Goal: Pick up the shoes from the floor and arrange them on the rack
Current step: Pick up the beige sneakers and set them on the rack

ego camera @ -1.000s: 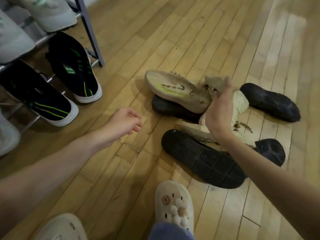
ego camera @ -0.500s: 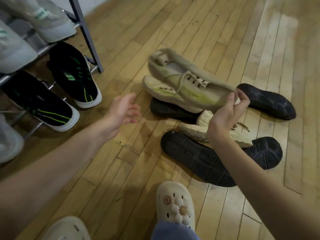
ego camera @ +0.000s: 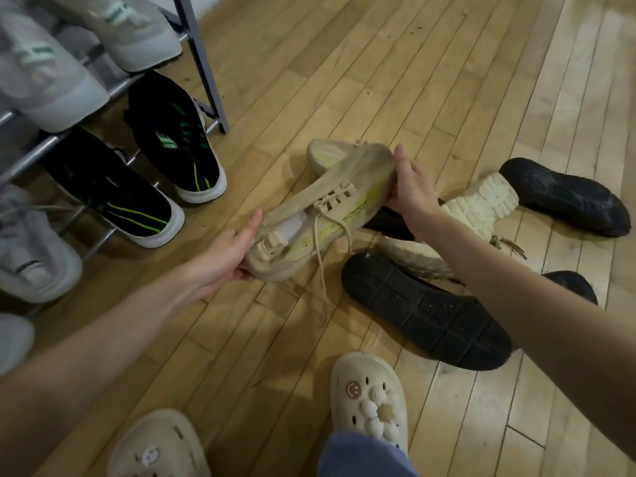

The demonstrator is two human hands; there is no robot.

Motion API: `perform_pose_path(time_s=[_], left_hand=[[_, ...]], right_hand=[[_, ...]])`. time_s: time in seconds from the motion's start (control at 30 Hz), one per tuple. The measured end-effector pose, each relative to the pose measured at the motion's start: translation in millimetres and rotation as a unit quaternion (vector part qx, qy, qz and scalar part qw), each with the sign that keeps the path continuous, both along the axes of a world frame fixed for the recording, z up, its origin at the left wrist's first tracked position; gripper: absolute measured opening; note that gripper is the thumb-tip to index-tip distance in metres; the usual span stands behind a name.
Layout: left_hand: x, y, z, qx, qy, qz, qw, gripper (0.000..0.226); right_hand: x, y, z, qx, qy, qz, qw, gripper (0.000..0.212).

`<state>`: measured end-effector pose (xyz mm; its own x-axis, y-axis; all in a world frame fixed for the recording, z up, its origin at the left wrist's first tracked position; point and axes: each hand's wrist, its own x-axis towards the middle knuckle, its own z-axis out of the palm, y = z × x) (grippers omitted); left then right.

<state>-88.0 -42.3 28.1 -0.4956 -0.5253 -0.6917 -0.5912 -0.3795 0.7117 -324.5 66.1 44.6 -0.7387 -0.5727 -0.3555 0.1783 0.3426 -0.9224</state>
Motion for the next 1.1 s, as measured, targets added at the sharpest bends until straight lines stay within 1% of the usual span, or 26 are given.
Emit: perform_pose_path(time_s=[0.03, 0.07, 0.1, 0.13, 0.17, 0.2, 0.23, 0.27, 0.3, 0.37, 0.4, 0.43, 0.47, 0.53, 0.6, 0.63, 0.67, 0.7, 0.77, 0.83, 0.93, 1.0, 1.03, 1.1], left_hand=[[1, 1, -1, -0.013, 0.004, 0.012, 1.0, 0.073], [1, 1, -2, -0.029, 0.011, 0.023, 0.999, 0.072], [1, 2, -2, -0.049, 0.018, 0.026, 0.998, 0.071], [1, 2, -3, -0.07, 0.024, 0.022, 0.997, 0.073], [1, 3, -4, -0.092, 0.029, 0.015, 0.995, 0.074], [2, 5, -6, -0.115, 0.032, 0.012, 0.993, 0.075], [3, 5, -7, -0.129, 0.03, 0.017, 0.991, 0.073], [4, 6, -10, -0.137, 0.03, 0.026, 0.99, 0.069], [7, 7, -11, -0.141, 0.032, 0.036, 0.989, 0.062], [12, 7, -12, -0.148, 0.04, 0.048, 0.987, 0.054], [15, 7, -12, -0.155, 0.042, 0.051, 0.986, 0.054], [17, 8, -12, -0.164, 0.043, 0.054, 0.984, 0.056], [18, 8, -10, -0.175, 0.045, 0.056, 0.982, 0.056], [20, 7, -5, -0.194, 0.046, 0.058, 0.978, 0.06], [23, 6, 5, -0.211, 0.039, 0.062, 0.975, 0.067], [25, 6, 11, -0.223, 0.032, 0.065, 0.972, 0.066], [29, 7, 19, -0.238, 0.027, 0.069, 0.969, 0.063], [32, 8, 27, -0.246, 0.029, 0.074, 0.966, 0.064], [42, 15, 44, -0.244, 0.044, 0.091, 0.965, 0.067], [55, 27, 65, -0.253, 0.045, 0.117, 0.959, 0.062], [77, 46, 99, -0.277, 0.04, 0.158, 0.947, 0.056], [97, 55, 123, -0.288, 0.021, 0.179, 0.941, 0.051], [108, 57, 135, -0.298, 0.008, 0.182, 0.937, 0.052], [131, 59, 159, -0.323, 0.0, 0.18, 0.929, 0.057]], right_hand=[[-4, -2, 0, -0.016, -0.022, -0.003, 1.0, 0.042], [-7, -4, -2, -0.022, -0.011, -0.003, 1.0, 0.043], [-11, -5, -6, -0.002, 0.052, 0.004, 0.999, 0.041], [-17, -5, -13, 0.048, 0.157, 0.02, 0.986, 0.037], [-24, -6, -21, 0.113, 0.265, 0.035, 0.957, 0.036], [-31, -7, -25, 0.174, 0.344, 0.05, 0.921, 0.044], [-38, -7, -30, 0.223, 0.374, 0.07, 0.898, 0.056], [-46, -6, -35, 0.262, 0.372, 0.093, 0.886, 0.067], [-53, -7, -39, 0.293, 0.337, 0.112, 0.888, 0.075], [-68, -10, -43, 0.322, 0.238, 0.123, 0.908, 0.082], [-70, -11, -43, 0.327, 0.202, 0.13, 0.914, 0.083], [-71, -12, -42, 0.331, 0.19, 0.145, 0.913, 0.086], [-70, -12, -40, 0.34, 0.202, 0.163, 0.904, 0.092], [-69, -8, -38, 0.377, 0.253, 0.205, 0.867, 0.103], [-63, 1, -35, 0.412, 0.298, 0.26, 0.821, 0.104], [-60, 5, -33, 0.422, 0.312, 0.293, 0.799, 0.103], [-53, 9, -31, 0.429, 0.326, 0.314, 0.782, 0.101], [-47, 11, -30, 0.434, 0.335, 0.317, 0.774, 0.098], [-30, 12, -19, 0.427, 0.359, 0.288, 0.779, 0.091], [-10, 11, 1, 0.389, 0.363, 0.247, 0.81, 0.083], [25, 9, 45, 0.299, 0.301, 0.19, 0.885, 0.068], [50, 9, 73, 0.259, 0.254, 0.186, 0.913, 0.058], [63, 9, 86, 0.24, 0.238, 0.184, 0.923, 0.056], [87, 9, 113, 0.186, 0.208, 0.171, 0.945, 0.06]])
